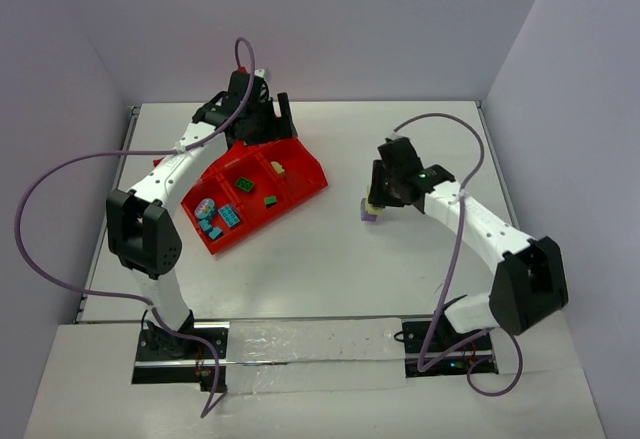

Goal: Sort the legos into containers by color

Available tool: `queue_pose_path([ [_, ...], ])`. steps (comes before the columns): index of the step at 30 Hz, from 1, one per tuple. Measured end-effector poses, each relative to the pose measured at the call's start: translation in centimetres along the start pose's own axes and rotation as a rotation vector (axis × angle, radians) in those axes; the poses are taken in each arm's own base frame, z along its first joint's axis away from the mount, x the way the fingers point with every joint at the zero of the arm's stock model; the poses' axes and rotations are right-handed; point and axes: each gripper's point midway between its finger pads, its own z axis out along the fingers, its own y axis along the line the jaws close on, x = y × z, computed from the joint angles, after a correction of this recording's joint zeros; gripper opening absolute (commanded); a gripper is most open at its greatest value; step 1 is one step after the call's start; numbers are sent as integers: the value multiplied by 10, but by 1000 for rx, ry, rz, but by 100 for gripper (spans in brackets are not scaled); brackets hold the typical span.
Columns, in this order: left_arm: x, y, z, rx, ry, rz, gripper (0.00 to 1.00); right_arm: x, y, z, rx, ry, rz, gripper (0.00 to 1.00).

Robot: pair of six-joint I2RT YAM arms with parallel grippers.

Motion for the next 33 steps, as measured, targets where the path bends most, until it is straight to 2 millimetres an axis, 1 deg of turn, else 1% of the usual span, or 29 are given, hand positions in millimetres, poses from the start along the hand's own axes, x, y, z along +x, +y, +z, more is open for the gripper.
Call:
queue_pose_path([
  [2, 0, 1, 0, -4, -2, 0, 89, 5, 11, 10, 0, 27, -15, 3],
  [6, -1, 2, 0, -9, -4, -1, 89, 20, 22, 32, 42, 83, -40, 5],
  [8, 0, 2, 0, -11, -3, -1, 89, 26, 25, 40, 69, 100, -53, 9],
  [10, 0, 3, 0, -14, -1, -1, 89, 22, 30, 43, 82, 86, -57, 14],
  [12, 0, 3, 0, -15, -1, -2, 90, 21, 32, 45, 90, 78, -58, 27],
  [13, 0, 3, 0, -16, -1, -2, 90, 22, 33, 45, 94, 78, -58, 37],
  [14, 0, 3, 0, -16, -2, -4, 90, 23, 33, 46, 96, 78, -57, 50],
  [15, 0, 3, -1, -16, -3, -6, 90, 23, 34, 46, 96, 76, -55, 58],
  [16, -1, 3, -1, -20, -7, -8, 91, 23, 34, 46, 97, 75, -49, 68],
  [17, -2, 4, -1, -25, -11, -10, 91, 23, 34, 46, 97, 75, -47, 72],
  [19, -3, 5, -3, -33, -17, -14, 92, 23, 34, 46, 98, 76, -43, 77],
  [23, -3, 9, -3, -53, -27, -29, 93, 20, 37, 44, 92, 73, -39, 83],
  [25, -1, 12, -3, -69, -30, -33, 99, 15, 41, 41, 80, 66, -36, 86],
  [26, 2, 15, -3, -79, -29, -35, 99, 11, 44, 39, 72, 56, -34, 87],
  [28, 6, 17, -4, -89, -23, -44, 99, 1, 48, 30, 55, 31, -30, 89],
  [30, 8, 14, -5, -87, -20, -41, 99, -13, 49, 17, 39, -13, -18, 89],
  [32, 12, 7, -7, -90, -15, -23, 99, -28, 41, 1, 31, -62, 11, 89],
  [33, 15, 0, -8, -87, -9, -6, 99, -39, 33, -8, 34, -93, 36, 89],
])
